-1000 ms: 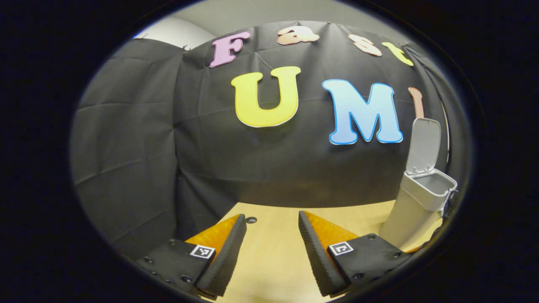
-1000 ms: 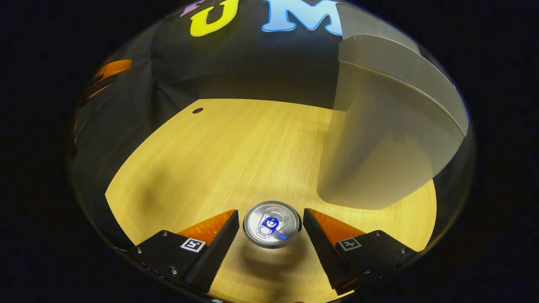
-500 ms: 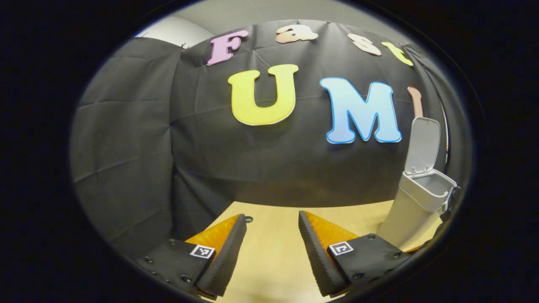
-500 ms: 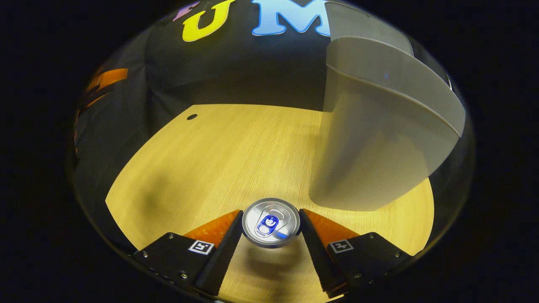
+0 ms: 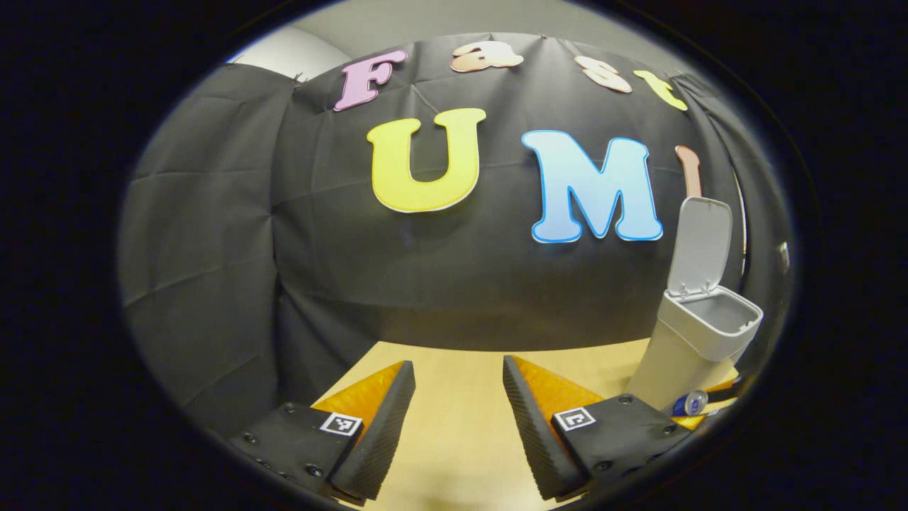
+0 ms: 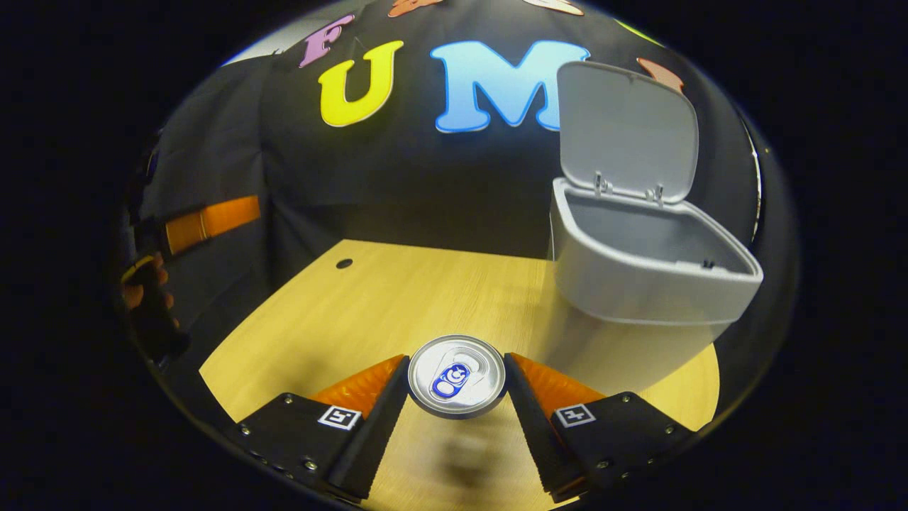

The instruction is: Press the lid of the desktop garbage bin to open it, pick up the crumpled paper on the desktop and throw it into the bin, then pick up the pop can on the desktop and drop it into the bin, and finally close the garbage bin lid.

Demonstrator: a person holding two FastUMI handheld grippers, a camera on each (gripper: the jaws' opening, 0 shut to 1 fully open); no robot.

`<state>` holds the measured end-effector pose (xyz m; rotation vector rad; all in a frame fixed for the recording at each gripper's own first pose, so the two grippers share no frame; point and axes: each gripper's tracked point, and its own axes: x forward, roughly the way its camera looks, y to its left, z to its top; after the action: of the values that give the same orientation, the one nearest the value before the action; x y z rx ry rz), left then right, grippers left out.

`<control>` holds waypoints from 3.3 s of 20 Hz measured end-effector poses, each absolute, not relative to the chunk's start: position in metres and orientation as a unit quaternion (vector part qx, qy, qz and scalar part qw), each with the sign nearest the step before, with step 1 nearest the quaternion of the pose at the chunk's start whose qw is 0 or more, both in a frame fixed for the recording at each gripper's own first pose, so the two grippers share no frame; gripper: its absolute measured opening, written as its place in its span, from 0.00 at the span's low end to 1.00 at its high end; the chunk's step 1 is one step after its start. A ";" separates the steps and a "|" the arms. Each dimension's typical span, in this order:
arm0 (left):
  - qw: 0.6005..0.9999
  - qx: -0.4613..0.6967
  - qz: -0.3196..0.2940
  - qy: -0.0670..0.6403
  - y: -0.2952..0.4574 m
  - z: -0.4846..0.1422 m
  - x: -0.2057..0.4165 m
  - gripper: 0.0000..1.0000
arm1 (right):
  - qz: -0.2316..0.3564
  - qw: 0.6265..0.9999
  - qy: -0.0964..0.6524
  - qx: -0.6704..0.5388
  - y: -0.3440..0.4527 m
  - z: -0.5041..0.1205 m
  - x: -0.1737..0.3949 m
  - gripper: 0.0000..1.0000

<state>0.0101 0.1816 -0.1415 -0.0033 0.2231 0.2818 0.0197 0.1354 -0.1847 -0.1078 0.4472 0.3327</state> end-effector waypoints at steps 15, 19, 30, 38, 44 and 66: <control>0.985 -0.007 0.131 0.112 0.169 -0.138 0.015 0.87 | 0.183 0.980 0.078 -0.029 0.148 -0.048 0.035 0.83; 0.985 -0.009 0.131 0.113 0.168 -0.138 0.015 0.85 | 0.170 0.983 0.058 -0.024 0.135 -0.030 0.040 0.83; 0.984 -0.010 0.134 0.120 0.169 -0.143 0.017 0.80 | 0.098 0.994 0.040 -0.016 0.067 -0.015 0.060 0.83; 0.983 -0.012 0.136 0.126 0.169 -0.148 0.018 0.87 | 0.037 0.998 0.053 -0.024 0.011 -0.030 0.074 0.83; 0.981 -0.015 0.140 0.131 0.170 -0.152 0.016 0.83 | 0.012 0.997 0.071 -0.028 -0.013 -0.048 0.081 0.83; 0.979 -0.004 0.143 0.144 0.169 -0.159 0.016 0.81 | -0.016 0.991 0.131 -0.002 -0.040 -0.103 0.104 0.84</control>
<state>0.0161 0.1691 -0.1592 -0.0088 0.2898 0.2877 0.1040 -0.0395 -0.1026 -0.0041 0.2629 -0.0315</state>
